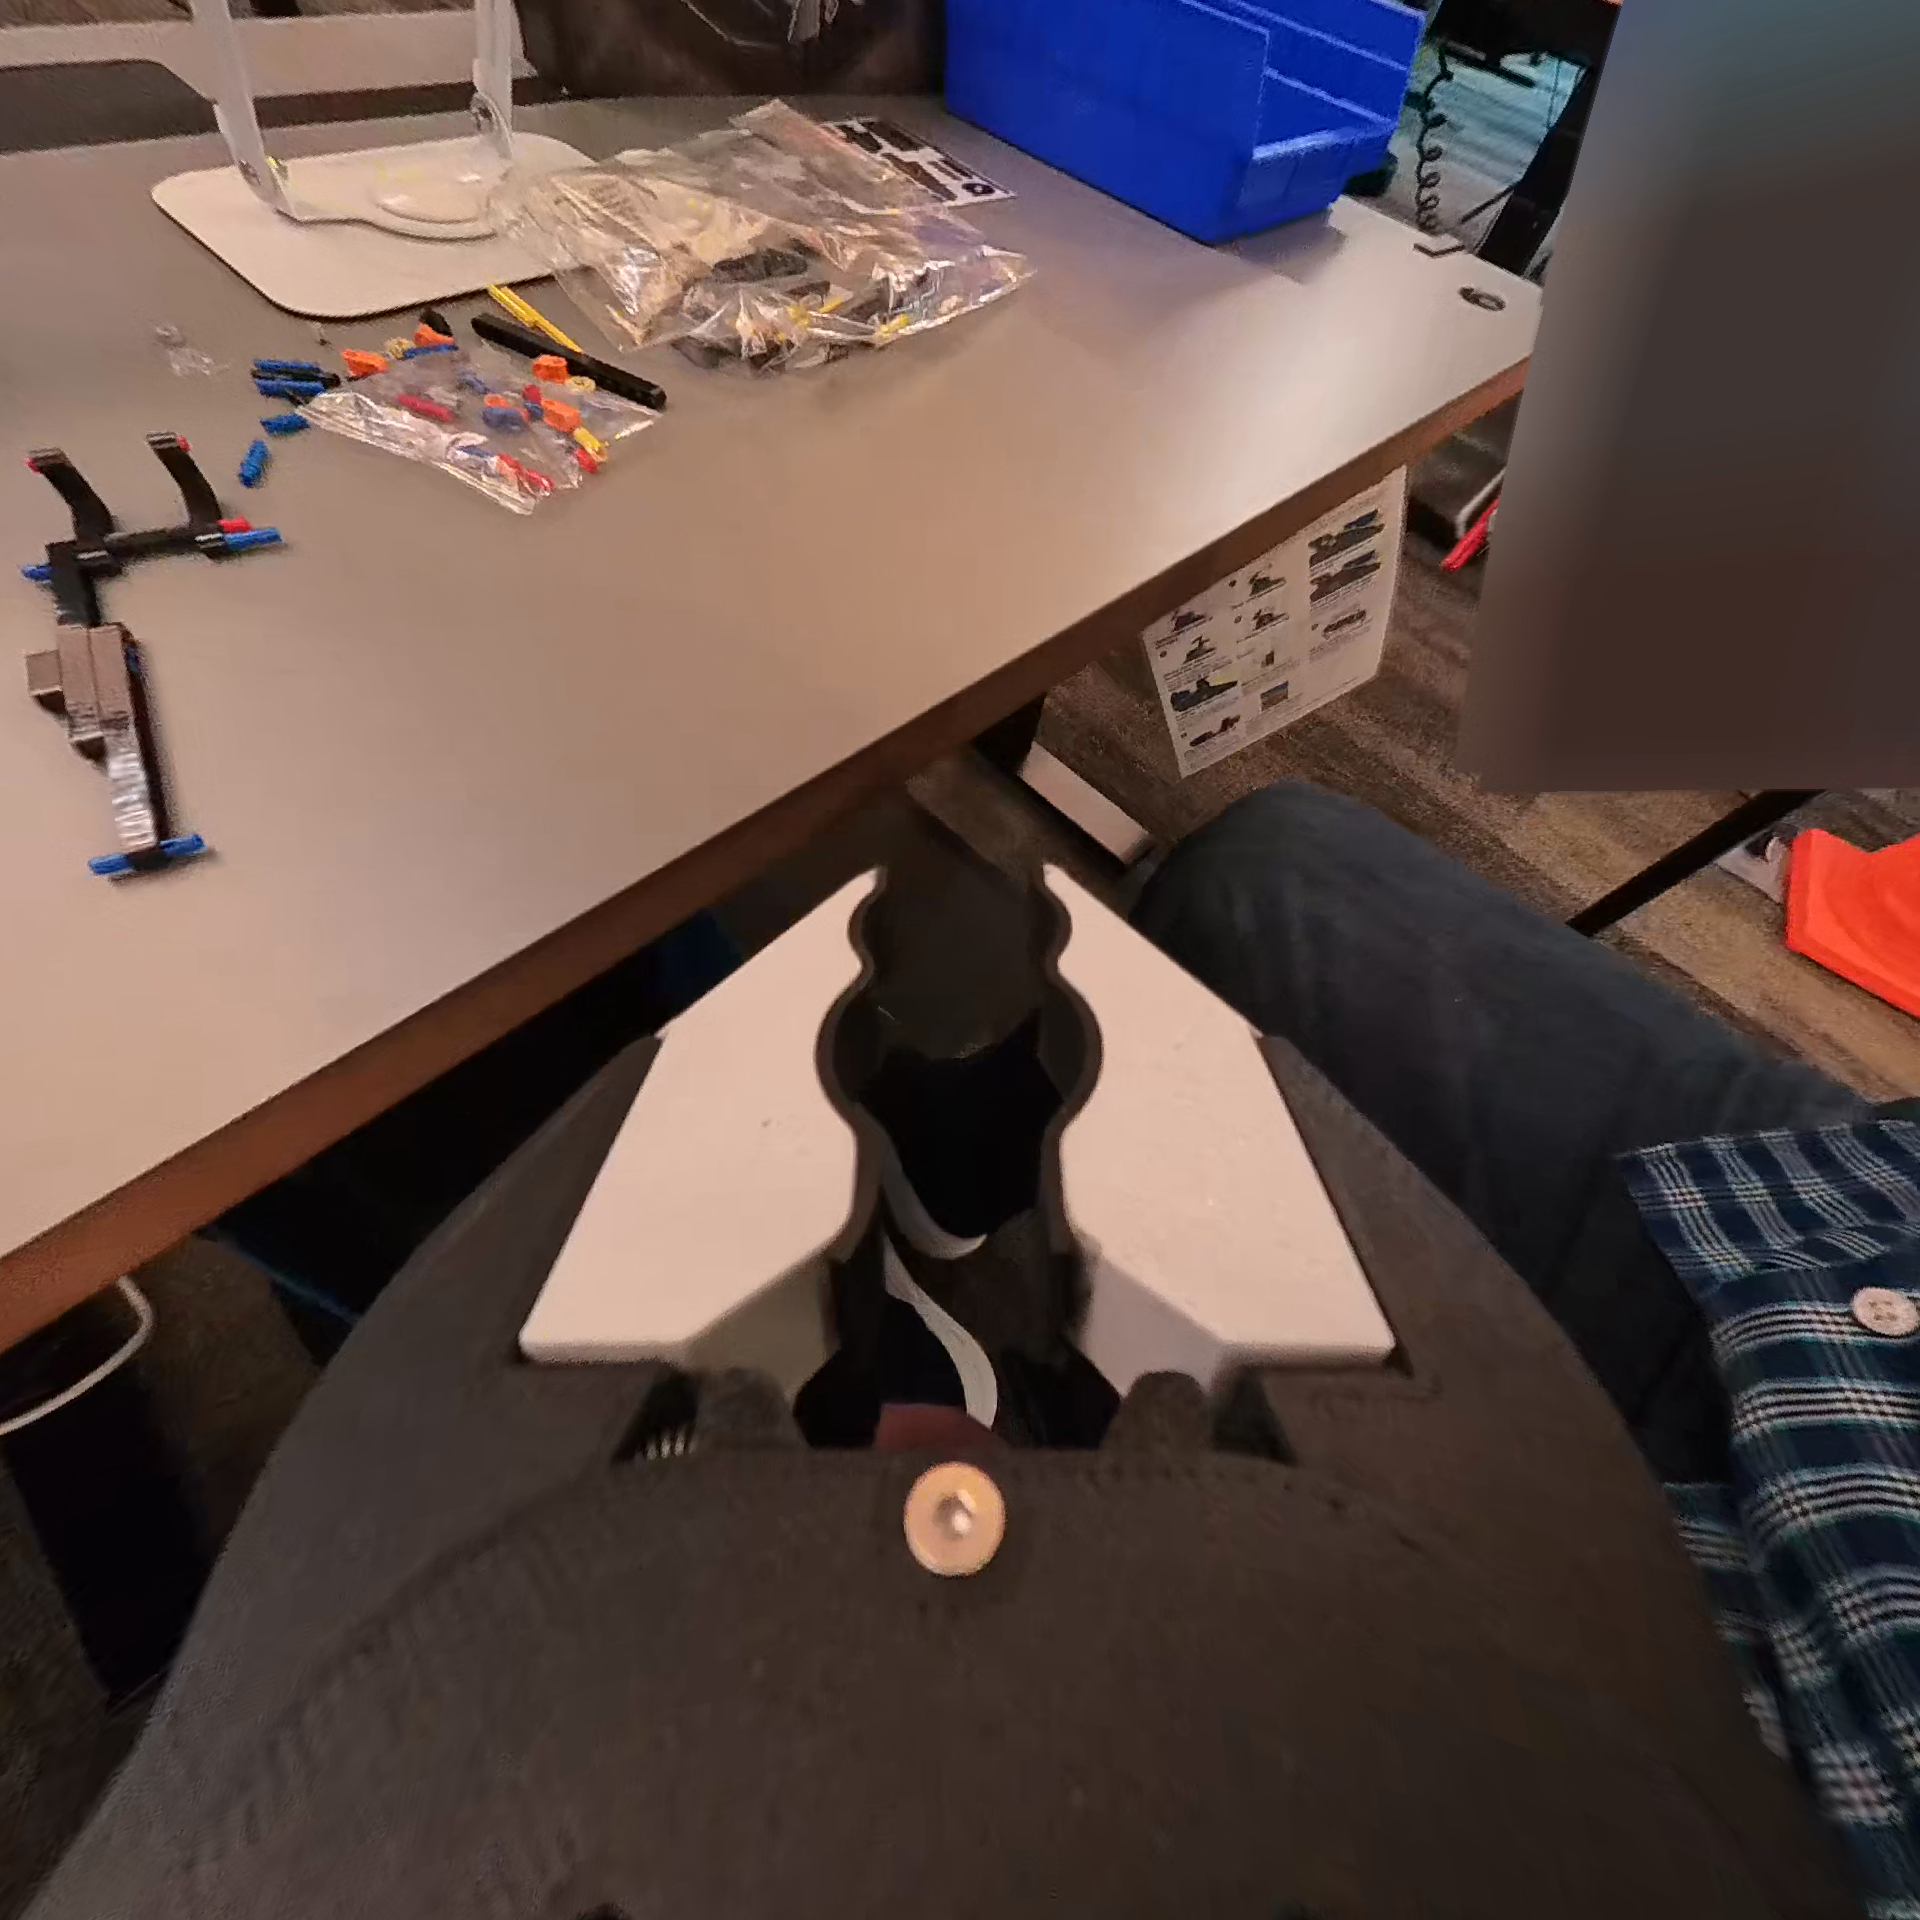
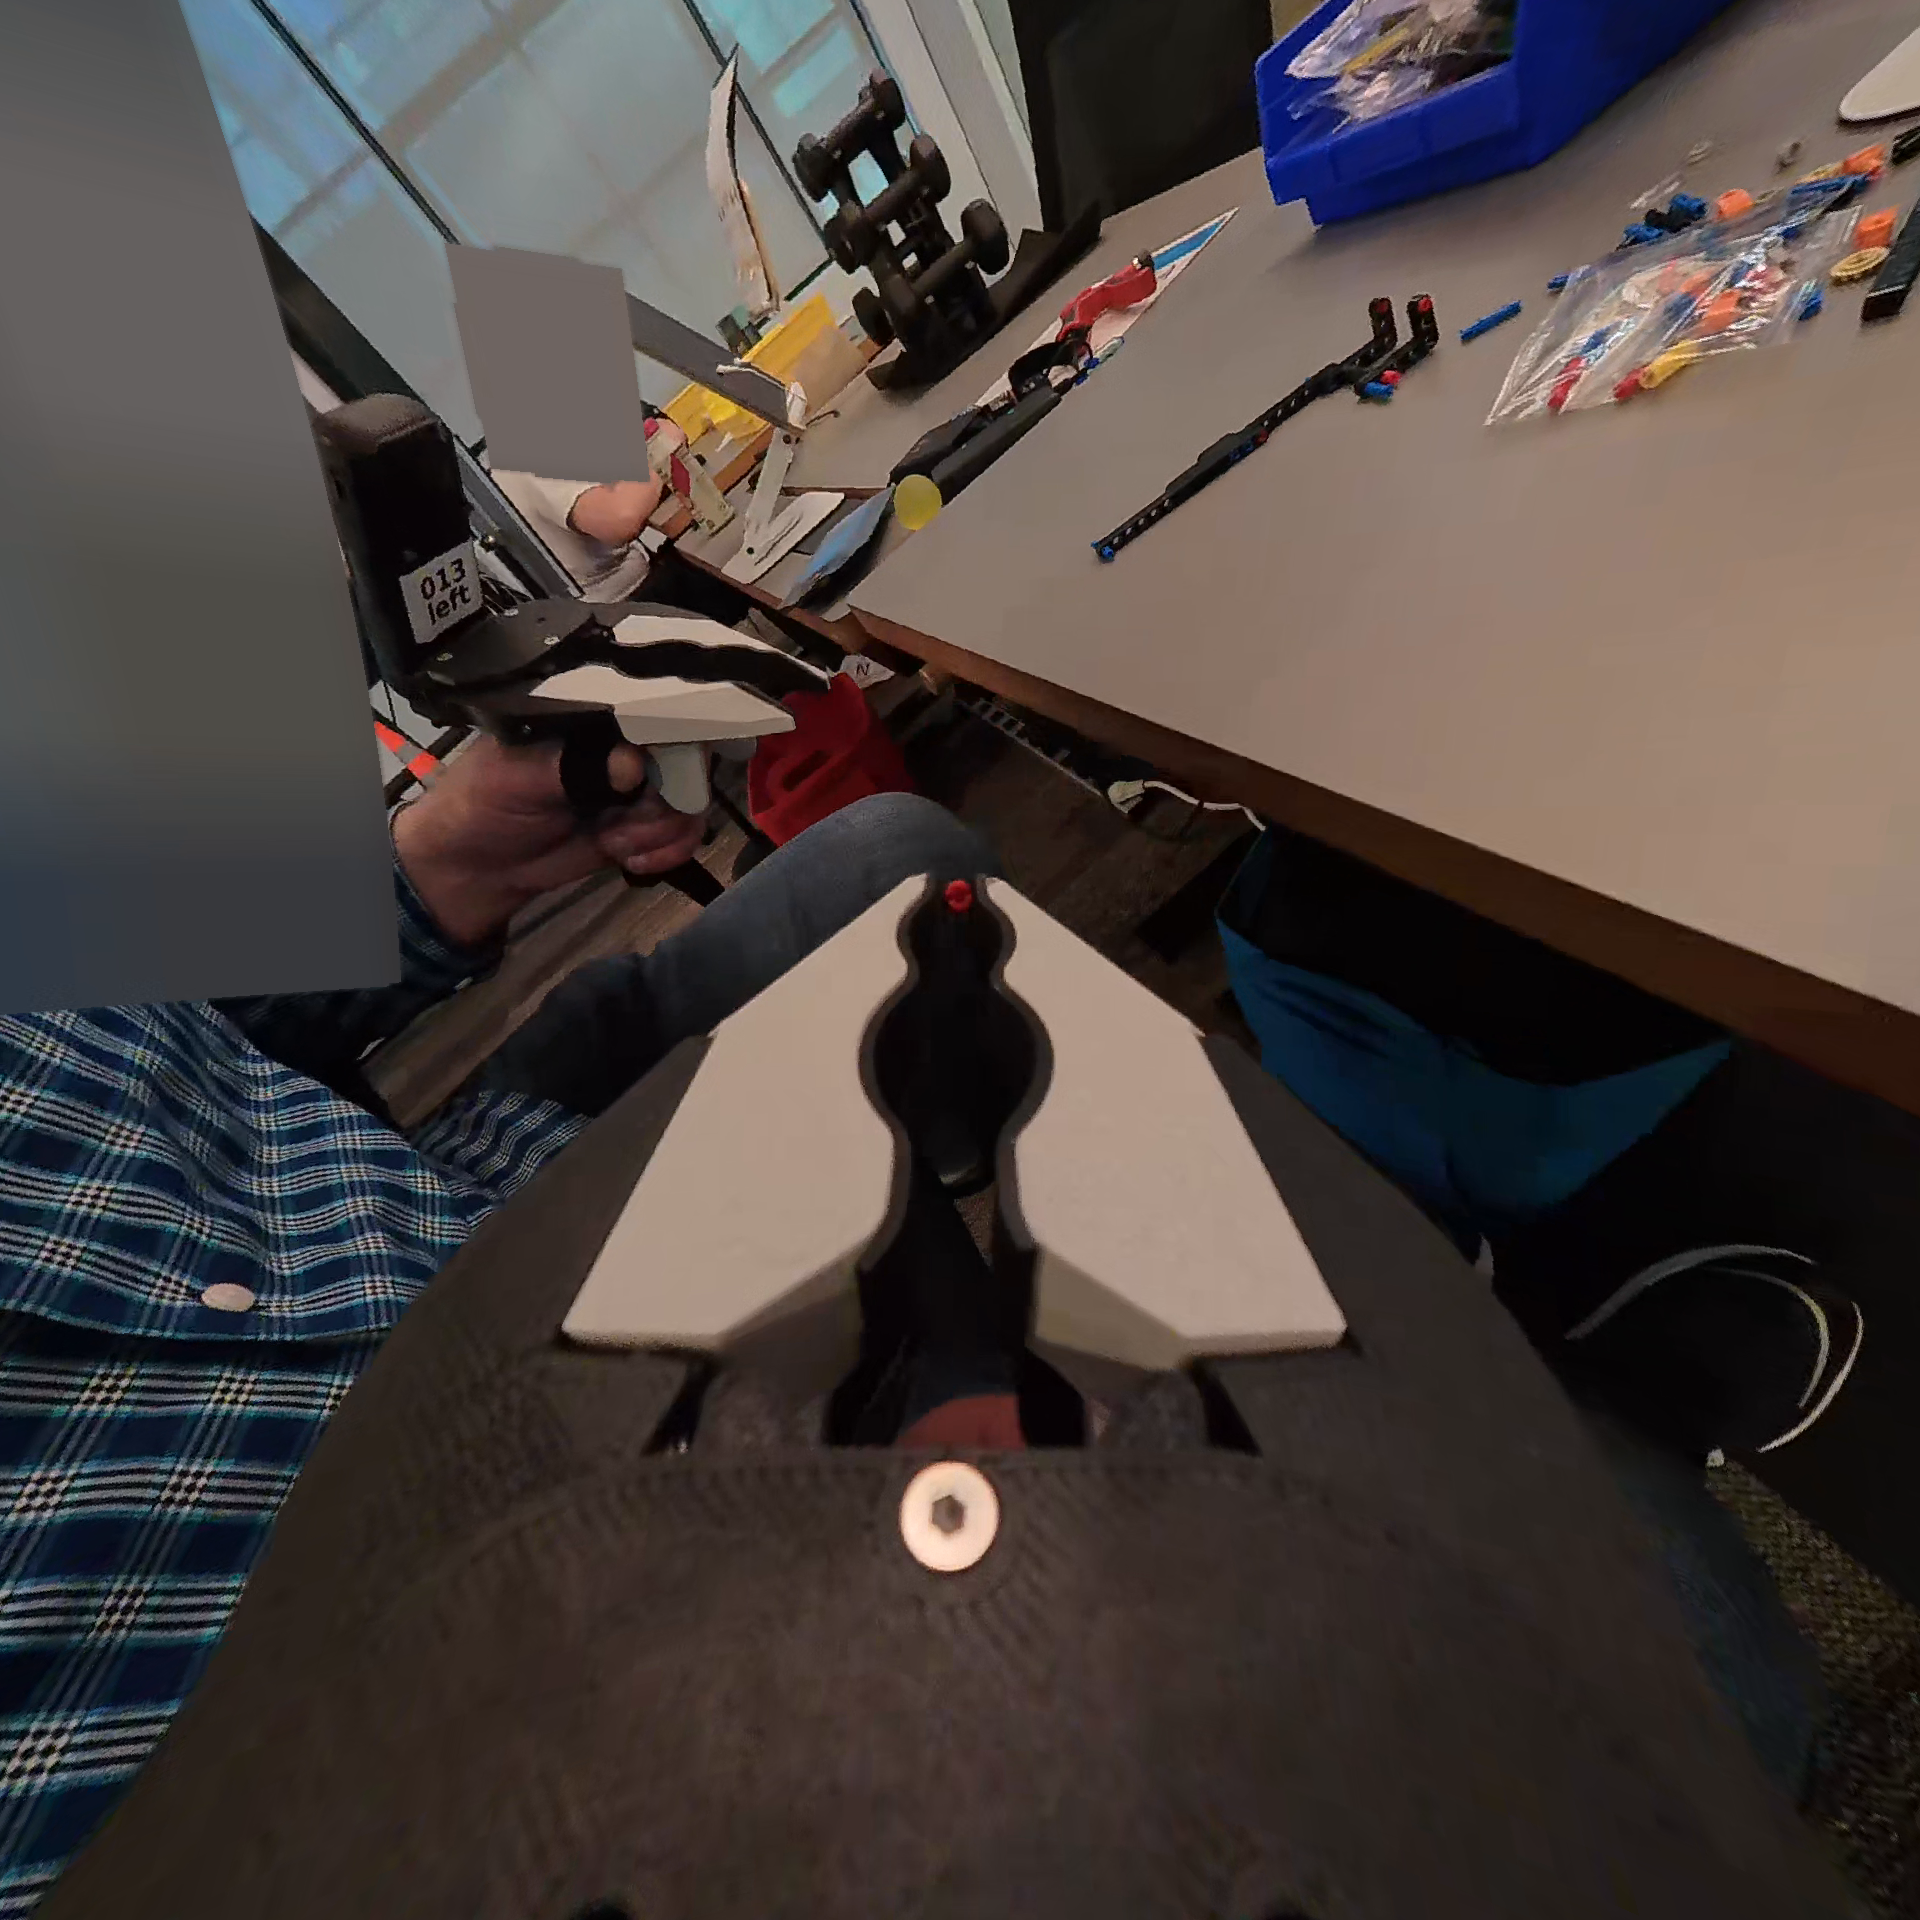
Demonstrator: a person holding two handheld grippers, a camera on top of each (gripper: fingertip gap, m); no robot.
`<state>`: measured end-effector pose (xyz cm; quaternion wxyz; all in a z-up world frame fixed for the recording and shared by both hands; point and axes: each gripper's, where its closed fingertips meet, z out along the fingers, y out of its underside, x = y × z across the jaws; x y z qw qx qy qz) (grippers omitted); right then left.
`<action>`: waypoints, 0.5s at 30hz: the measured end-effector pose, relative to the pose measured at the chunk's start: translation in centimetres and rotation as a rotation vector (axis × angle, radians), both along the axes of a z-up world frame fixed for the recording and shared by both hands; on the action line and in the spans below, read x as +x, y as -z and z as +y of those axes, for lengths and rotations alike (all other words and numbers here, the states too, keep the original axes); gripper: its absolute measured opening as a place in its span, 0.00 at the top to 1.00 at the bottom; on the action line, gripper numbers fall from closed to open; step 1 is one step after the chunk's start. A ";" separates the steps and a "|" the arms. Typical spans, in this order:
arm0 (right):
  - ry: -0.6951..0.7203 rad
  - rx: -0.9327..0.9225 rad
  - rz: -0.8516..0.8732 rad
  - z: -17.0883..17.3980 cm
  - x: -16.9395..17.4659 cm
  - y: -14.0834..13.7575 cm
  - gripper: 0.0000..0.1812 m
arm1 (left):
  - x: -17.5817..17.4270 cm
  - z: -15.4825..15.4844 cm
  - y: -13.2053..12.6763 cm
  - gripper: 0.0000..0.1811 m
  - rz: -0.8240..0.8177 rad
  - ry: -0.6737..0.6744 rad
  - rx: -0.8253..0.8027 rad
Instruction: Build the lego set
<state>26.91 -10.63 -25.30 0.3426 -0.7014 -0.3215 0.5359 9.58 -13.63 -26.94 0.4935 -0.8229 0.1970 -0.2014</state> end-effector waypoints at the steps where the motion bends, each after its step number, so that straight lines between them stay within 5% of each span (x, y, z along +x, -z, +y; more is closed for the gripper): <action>1: -0.003 0.002 0.001 -0.4 0.0 -0.1 0.99 | -0.2 -0.3 0.0 0.86 0.014 -0.009 0.004; 15: -0.063 0.064 0.004 -2.0 -3.6 -2.2 0.99 | -6.9 -2.0 -0.2 0.70 0.044 -0.220 0.037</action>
